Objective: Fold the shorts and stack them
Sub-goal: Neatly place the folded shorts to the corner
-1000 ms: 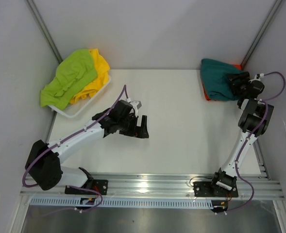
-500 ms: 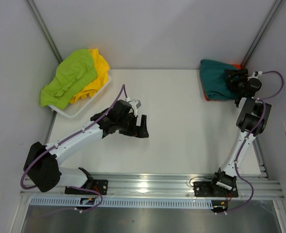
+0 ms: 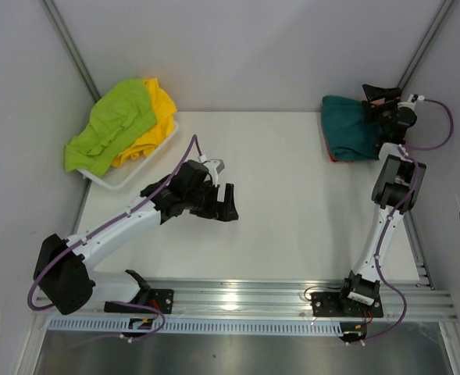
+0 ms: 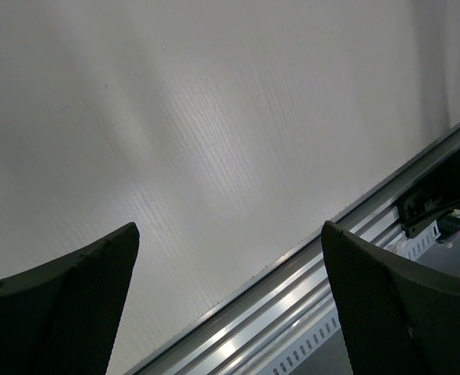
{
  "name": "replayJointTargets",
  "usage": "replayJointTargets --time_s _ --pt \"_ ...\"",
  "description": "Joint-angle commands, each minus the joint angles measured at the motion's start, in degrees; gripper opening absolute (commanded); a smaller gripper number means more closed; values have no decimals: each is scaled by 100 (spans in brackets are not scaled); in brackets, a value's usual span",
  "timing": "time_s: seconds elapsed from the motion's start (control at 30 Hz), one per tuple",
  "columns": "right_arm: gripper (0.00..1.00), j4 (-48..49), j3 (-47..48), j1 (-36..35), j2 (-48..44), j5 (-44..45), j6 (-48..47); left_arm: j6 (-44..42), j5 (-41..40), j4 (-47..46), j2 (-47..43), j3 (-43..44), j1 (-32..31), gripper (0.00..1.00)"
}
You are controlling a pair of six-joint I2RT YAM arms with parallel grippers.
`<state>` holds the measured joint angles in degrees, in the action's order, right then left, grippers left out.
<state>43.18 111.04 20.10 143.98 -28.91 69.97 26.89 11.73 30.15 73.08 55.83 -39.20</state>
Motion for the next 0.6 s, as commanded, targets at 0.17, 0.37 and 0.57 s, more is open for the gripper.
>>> replayJointTargets --time_s 0.17,0.37,0.57 --pt "100 -221 -382 -15 516 1273 237 -18 -100 26 -4 94 26 99" --pt "100 -485 -23 -67 684 1177 105 -9 -135 26 48 86 26 99" --pt "99 -1065 733 -111 342 984 -300 44 -363 17 -101 129 35 99"
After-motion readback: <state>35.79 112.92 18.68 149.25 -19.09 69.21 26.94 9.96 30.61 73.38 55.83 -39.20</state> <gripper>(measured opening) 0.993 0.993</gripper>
